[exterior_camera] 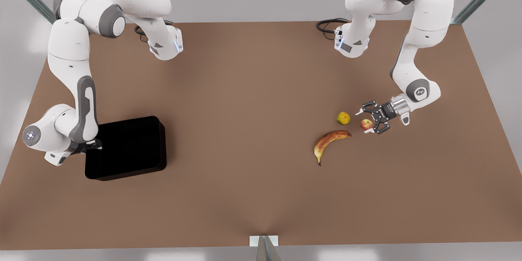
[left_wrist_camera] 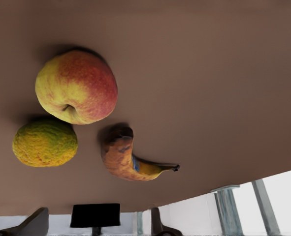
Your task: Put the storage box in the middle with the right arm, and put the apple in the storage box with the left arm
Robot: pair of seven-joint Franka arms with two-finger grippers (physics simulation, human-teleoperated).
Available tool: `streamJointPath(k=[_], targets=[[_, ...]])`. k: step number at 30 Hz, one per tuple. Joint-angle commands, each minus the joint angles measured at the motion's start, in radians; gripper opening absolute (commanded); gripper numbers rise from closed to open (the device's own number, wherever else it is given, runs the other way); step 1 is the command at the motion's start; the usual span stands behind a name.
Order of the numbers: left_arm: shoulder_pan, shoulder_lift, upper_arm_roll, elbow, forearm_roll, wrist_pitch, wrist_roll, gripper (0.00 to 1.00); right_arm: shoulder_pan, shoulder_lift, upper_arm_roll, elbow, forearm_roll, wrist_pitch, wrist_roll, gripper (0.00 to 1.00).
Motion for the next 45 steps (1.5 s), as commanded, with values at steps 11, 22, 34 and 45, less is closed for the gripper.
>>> streamJointPath(k=[11,22,34,45], targets=[[0.004,0.099,0.047,0.020,-0.134,-0.095,0.125,1.00,-0.002,0.005,0.000,0.005,-0.008,-0.003,-0.013,0.27],[0.002,0.151,0.045,-0.005,-0.137,-0.106,0.218,0.88,-0.002,0.006,0.000,0.015,-0.009,-0.005,-0.015,0.22],[0.019,0.196,0.054,0.011,-0.137,-0.108,0.241,0.88,0.104,-0.018,0.044,0.092,0.002,-0.098,-0.007,0.23],[0.018,0.239,0.028,0.032,-0.212,-0.108,0.243,0.93,0.584,0.118,0.044,0.428,0.008,-0.124,0.068,0.23]])
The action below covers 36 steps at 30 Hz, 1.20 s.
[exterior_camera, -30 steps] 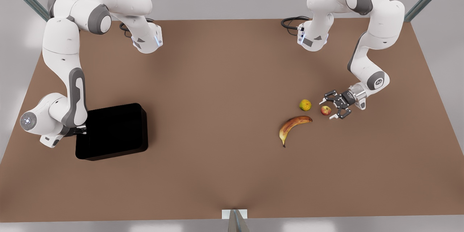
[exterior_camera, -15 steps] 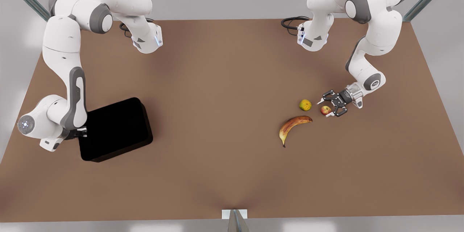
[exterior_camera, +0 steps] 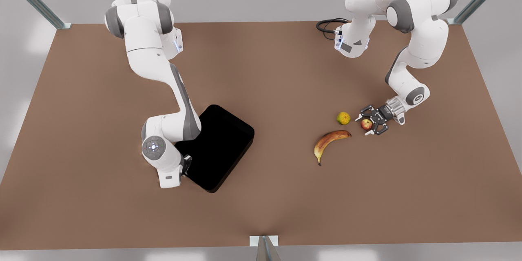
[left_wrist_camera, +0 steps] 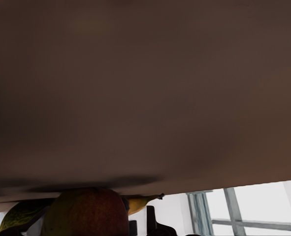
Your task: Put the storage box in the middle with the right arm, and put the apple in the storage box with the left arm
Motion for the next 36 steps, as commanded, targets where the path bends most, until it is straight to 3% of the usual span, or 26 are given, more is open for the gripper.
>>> streamJointPath(k=[1,4,6,8,11,13,14,20,22,23,25,26,27,29,31,36], targets=[[0.000,0.000,0.000,0.000,-0.010,-0.001,0.000,0.93,0.002,0.017,-0.003,0.016,0.044,0.000,0.000,0.23],[0.000,0.005,0.002,0.000,-0.010,-0.002,-0.003,0.93,0.063,0.083,-0.001,0.079,0.101,0.013,0.100,0.23],[0.000,0.006,0.002,0.002,-0.010,-0.001,-0.006,0.87,0.117,0.117,0.002,0.130,0.100,0.013,0.146,0.23],[0.002,0.006,0.002,0.003,-0.010,-0.002,-0.012,0.70,0.159,0.181,0.002,0.214,0.098,0.015,0.194,0.23],[0.002,0.006,0.006,0.003,-0.011,-0.007,-0.008,0.61,0.165,0.215,0.003,0.225,0.098,0.032,0.214,0.27],[0.002,0.014,0.006,0.003,-0.011,-0.004,-0.009,0.61,0.165,0.221,0.003,0.225,0.098,0.032,0.214,0.56],[0.002,0.014,0.006,0.003,-0.011,-0.004,-0.009,0.61,0.163,0.224,0.003,0.220,0.098,0.041,0.212,1.00],[0.002,-0.014,0.017,0.005,-0.005,-0.014,-0.032,0.57,0.163,0.218,0.003,0.227,0.098,0.062,0.209,1.00],[0.002,-0.064,0.043,0.041,0.059,-0.022,-0.143,0.57,0.162,0.186,-0.011,0.242,0.095,-0.014,0.204,1.00],[0.002,-0.106,0.049,0.063,0.110,-0.022,-0.213,0.57,0.152,0.137,-0.038,0.245,0.094,-0.132,0.201,1.00],[0.002,-0.173,0.049,0.130,0.219,-0.019,-0.363,0.57,0.125,-0.087,-0.176,0.225,0.051,-0.549,0.211,1.00],[-0.003,-0.222,0.040,0.155,0.260,-0.002,-0.444,0.57,0.058,-0.240,-0.170,0.136,-0.089,-0.620,0.203,1.00],[-0.006,-0.277,0.003,0.156,0.280,0.031,-0.520,0.57,0.018,-0.312,-0.164,0.084,-0.136,-0.635,0.201,1.00],[-0.006,-0.351,-0.262,0.252,0.484,0.301,-0.885,0.59,-0.096,-0.503,-0.153,-0.102,-0.261,-0.649,0.217,1.00],[-0.008,-0.357,-0.400,0.282,0.487,0.447,-1.048,0.59,-0.193,-0.590,-0.069,-0.185,-0.364,-0.648,0.232,1.00],[-0.008,-0.299,-0.644,0.468,0.789,0.593,-1.601,0.60,-0.194,-0.532,-0.069,-0.185,-0.364,-0.651,0.255,1.00]])
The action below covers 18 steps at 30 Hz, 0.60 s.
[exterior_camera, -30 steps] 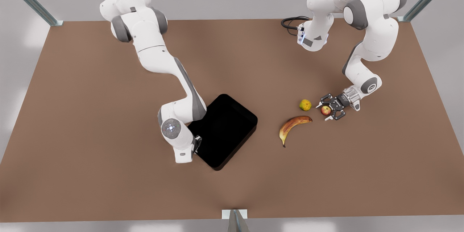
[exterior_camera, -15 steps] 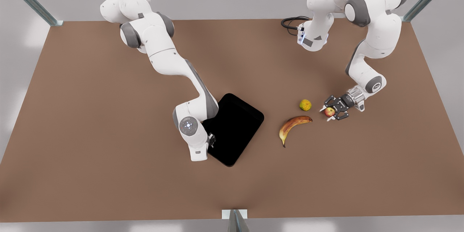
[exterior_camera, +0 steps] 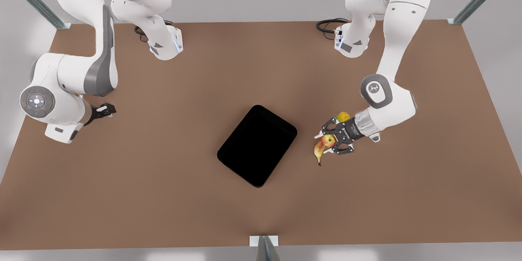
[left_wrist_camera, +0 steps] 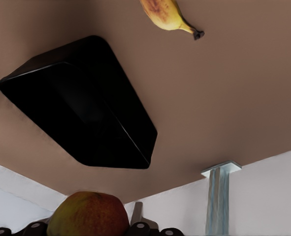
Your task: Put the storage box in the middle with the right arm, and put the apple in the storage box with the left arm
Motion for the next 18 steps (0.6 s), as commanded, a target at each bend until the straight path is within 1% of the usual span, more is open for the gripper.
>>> streamJointPath(k=[1,4,6,7,10,11,12,14,18], targets=[[-0.001,0.008,-0.011,0.012,0.238,0.006,-0.032,0.60,0.000,0.001,0.000,0.000,0.000,0.000,0.000,1.00],[-0.004,0.128,-0.161,0.216,0.549,0.023,-0.440,0.60,0.000,-0.001,0.000,0.000,0.000,0.000,-0.001,1.00],[-0.010,0.215,-0.253,0.322,0.784,0.023,-0.699,0.62,0.000,0.001,-0.003,-0.002,0.000,0.000,-0.001,1.00],[-0.013,0.235,-0.291,0.348,0.861,0.023,-0.791,0.62,0.000,0.001,-0.003,-0.002,0.002,0.000,-0.001,1.00],[-0.084,0.260,-0.314,0.396,0.990,0.025,-0.942,0.63,0.000,-0.010,-0.003,0.003,0.002,0.003,-0.001,1.00],[-0.088,0.269,-0.322,0.411,1.005,0.023,-0.956,0.89,0.000,-0.025,-0.003,0.003,0.002,0.006,-0.001,1.00],[-0.096,0.278,-0.322,0.414,1.031,0.025,-0.971,1.00,0.000,-0.053,-0.003,-0.002,0.000,0.014,-0.003,1.00],[-0.104,0.287,-0.322,0.430,1.054,0.025,-0.999,1.00,0.000,-0.077,-0.003,-0.002,0.000,0.014,-0.004,1.00],[-0.102,0.298,-0.318,0.445,1.077,0.040,-0.986,1.00,-0.002,-0.074,-0.003,-0.002,0.002,0.012,-0.004,1.00]])
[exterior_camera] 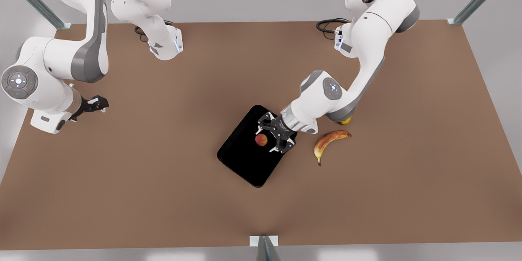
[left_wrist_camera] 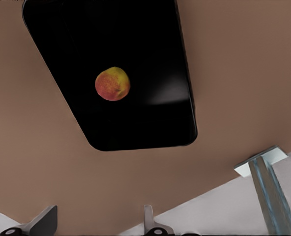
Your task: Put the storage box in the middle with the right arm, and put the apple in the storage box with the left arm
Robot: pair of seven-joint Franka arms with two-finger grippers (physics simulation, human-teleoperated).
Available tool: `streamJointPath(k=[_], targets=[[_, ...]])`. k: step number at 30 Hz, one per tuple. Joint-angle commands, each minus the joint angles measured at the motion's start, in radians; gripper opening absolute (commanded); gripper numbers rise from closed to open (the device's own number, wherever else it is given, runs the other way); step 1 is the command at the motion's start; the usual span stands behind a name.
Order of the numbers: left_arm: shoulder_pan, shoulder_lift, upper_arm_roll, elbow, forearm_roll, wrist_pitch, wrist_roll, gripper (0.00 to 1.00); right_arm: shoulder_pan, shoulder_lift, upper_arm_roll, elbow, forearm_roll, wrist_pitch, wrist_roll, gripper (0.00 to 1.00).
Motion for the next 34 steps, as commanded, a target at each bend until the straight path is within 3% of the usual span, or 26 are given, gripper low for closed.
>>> streamJointPath(k=[1,3,5,7,8,9,11,14,16,21,24,34], targets=[[0.000,0.000,0.001,0.000,0.056,-0.001,0.003,1.00,0.000,0.000,0.000,-0.001,0.000,0.000,0.000,1.00],[0.012,-0.011,0.007,-0.001,0.140,-0.025,0.044,1.00,0.000,0.000,0.000,0.000,0.000,0.002,0.000,1.00],[0.016,-0.044,0.076,-0.001,0.142,-0.237,0.216,1.00,-0.006,-0.023,0.003,0.002,-0.002,0.002,-0.002,1.00],[0.019,-0.080,0.248,0.000,0.134,-0.329,0.290,1.00,-0.022,-0.060,0.009,-0.003,-0.003,0.002,-0.003,1.00],[0.020,-0.080,0.312,0.000,0.142,-0.330,0.319,1.00,-0.023,-0.074,0.011,-0.006,-0.002,0.002,-0.003,1.00],[0.020,-0.078,0.352,0.000,0.133,-0.329,0.331,1.00,-0.063,-0.107,0.066,-0.032,-0.005,0.014,-0.003,1.00],[0.022,-0.057,0.386,0.000,0.146,-0.221,0.452,1.00,-0.064,-0.126,0.069,-0.060,-0.017,0.028,-0.003,1.00],[0.049,-0.169,0.452,-0.009,0.044,-0.384,1.161,0.97,-0.064,-0.127,0.070,-0.061,-0.035,0.028,0.005,1.00],[0.061,-0.274,0.472,-0.011,0.010,-0.625,1.690,0.97,-0.064,-0.127,0.073,-0.061,-0.035,0.020,0.067,1.00],[0.065,-0.479,0.572,-0.012,-0.033,-0.985,2.563,0.98,-0.064,-0.130,0.070,-0.060,-0.035,0.020,0.066,1.00],[0.072,-0.603,0.582,-0.081,-0.068,-1.039,2.803,0.99,-0.064,-0.129,0.070,-0.060,-0.035,0.020,0.061,1.00],[0.071,-0.522,0.520,-0.081,-0.009,-0.929,2.809,1.00,-0.064,-0.129,0.070,-0.060,-0.037,0.020,0.061,1.00]])
